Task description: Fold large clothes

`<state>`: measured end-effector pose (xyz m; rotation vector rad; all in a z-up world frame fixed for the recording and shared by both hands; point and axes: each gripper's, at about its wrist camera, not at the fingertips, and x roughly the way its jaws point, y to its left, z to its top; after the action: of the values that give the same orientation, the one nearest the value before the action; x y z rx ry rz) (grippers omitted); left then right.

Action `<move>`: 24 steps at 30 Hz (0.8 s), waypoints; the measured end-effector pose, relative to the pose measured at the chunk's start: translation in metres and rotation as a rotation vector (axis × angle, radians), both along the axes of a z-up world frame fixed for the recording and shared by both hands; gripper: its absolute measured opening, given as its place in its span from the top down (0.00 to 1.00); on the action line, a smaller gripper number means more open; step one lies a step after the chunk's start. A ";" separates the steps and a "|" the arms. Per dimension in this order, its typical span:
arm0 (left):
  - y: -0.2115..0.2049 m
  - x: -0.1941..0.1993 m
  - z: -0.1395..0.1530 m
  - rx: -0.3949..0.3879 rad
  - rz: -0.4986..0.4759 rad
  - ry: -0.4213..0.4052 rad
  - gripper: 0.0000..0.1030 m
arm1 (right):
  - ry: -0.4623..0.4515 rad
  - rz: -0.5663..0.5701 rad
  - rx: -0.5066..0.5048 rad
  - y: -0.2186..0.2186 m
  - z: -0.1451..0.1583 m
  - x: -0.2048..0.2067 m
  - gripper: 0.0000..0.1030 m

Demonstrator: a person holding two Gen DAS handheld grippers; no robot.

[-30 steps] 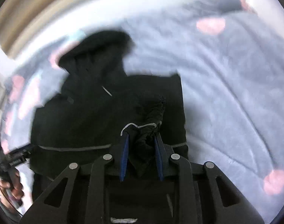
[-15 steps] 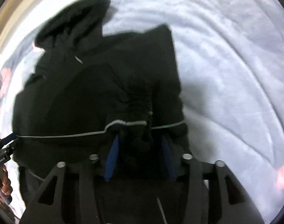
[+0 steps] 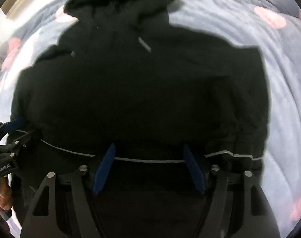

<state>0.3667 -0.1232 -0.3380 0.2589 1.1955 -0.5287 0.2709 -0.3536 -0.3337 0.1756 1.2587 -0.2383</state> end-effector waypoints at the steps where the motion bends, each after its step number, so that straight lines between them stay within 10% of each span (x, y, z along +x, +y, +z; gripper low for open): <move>1: -0.004 -0.001 -0.003 0.018 -0.008 -0.021 0.19 | 0.000 0.009 -0.019 0.002 -0.001 0.000 0.29; 14: 0.015 0.006 0.059 -0.140 0.027 -0.070 0.18 | -0.114 -0.046 -0.079 -0.035 0.059 -0.015 0.31; 24: 0.014 0.049 -0.004 -0.099 0.078 0.029 0.08 | 0.014 -0.044 -0.158 -0.054 0.007 0.012 0.31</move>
<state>0.4153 -0.1096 -0.3424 0.1199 1.1991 -0.5229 0.2825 -0.4072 -0.3272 0.0660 1.2447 -0.3757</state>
